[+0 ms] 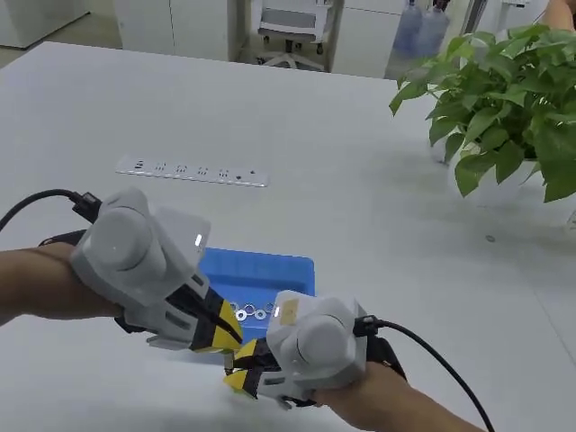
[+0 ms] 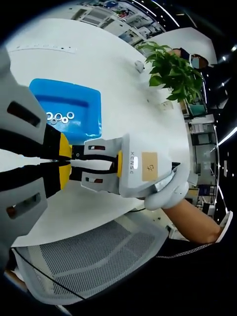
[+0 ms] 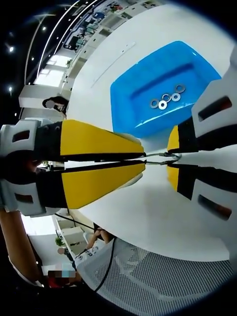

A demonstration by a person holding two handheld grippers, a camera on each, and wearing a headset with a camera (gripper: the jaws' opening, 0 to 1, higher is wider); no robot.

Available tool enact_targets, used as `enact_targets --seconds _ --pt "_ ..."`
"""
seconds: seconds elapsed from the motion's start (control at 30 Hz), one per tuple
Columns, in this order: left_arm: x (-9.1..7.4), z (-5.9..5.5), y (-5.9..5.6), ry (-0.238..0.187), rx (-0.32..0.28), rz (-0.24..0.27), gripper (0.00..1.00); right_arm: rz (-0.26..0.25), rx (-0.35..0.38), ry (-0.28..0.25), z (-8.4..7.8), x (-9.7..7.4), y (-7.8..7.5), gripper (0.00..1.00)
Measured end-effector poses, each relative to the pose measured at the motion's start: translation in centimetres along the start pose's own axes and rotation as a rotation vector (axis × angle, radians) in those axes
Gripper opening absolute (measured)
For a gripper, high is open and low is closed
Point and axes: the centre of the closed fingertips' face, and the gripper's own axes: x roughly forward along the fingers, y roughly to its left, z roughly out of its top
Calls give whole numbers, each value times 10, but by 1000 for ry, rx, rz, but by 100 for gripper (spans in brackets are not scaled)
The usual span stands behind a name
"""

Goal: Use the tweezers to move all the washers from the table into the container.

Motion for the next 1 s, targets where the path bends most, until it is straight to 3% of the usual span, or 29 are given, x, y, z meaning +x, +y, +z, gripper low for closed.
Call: enact_targets --seconds 0.5,1.0 --pt "-1 -1 -1 11 3 0 5 5 2 7 0 0 3 9" --pt "-14 8 -1 9 11 0 5 -8 -3 -3 12 -9 4 9"
